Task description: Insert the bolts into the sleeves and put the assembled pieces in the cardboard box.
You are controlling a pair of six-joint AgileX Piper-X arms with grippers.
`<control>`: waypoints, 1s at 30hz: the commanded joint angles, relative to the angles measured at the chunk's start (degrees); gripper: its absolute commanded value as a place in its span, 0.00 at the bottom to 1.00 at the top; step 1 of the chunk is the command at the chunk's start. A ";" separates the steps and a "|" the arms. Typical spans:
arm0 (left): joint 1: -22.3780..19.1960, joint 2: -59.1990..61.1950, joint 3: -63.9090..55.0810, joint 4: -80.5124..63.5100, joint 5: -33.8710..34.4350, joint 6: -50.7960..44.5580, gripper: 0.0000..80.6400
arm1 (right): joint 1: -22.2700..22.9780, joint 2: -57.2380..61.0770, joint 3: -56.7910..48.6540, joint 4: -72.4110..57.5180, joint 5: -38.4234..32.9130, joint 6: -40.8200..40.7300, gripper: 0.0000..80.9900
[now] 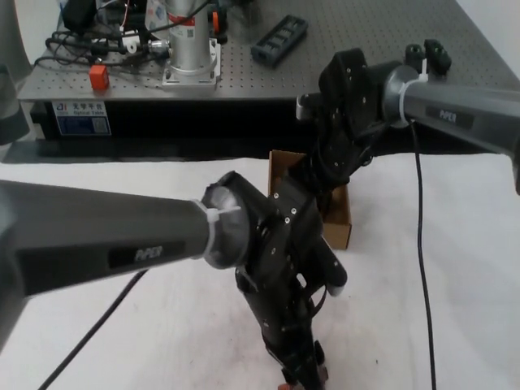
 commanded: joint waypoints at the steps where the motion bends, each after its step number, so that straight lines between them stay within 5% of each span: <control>1: -0.51 -0.01 -0.70 0.53 -0.29 1.38 0.52 | -0.41 -2.23 -0.84 0.33 -0.21 -0.23 0.53; 7: -3.74 2.92 -1.77 0.11 -4.51 4.53 0.44 | -0.40 -5.98 -0.84 0.98 -0.35 -0.23 0.42; 15: -4.91 4.39 -2.53 0.40 -10.69 5.15 0.01 | -0.40 -13.05 -0.84 4.12 -0.42 -0.23 0.42; 20: -4.56 1.98 -2.50 1.31 -21.19 1.56 0.01 | 1.30 -16.25 -0.29 10.02 -0.47 -3.19 0.42; 30: 9.03 -22.78 15.79 -8.52 -15.40 -17.99 0.01 | 7.81 -15.78 8.24 10.23 -0.47 -3.64 0.42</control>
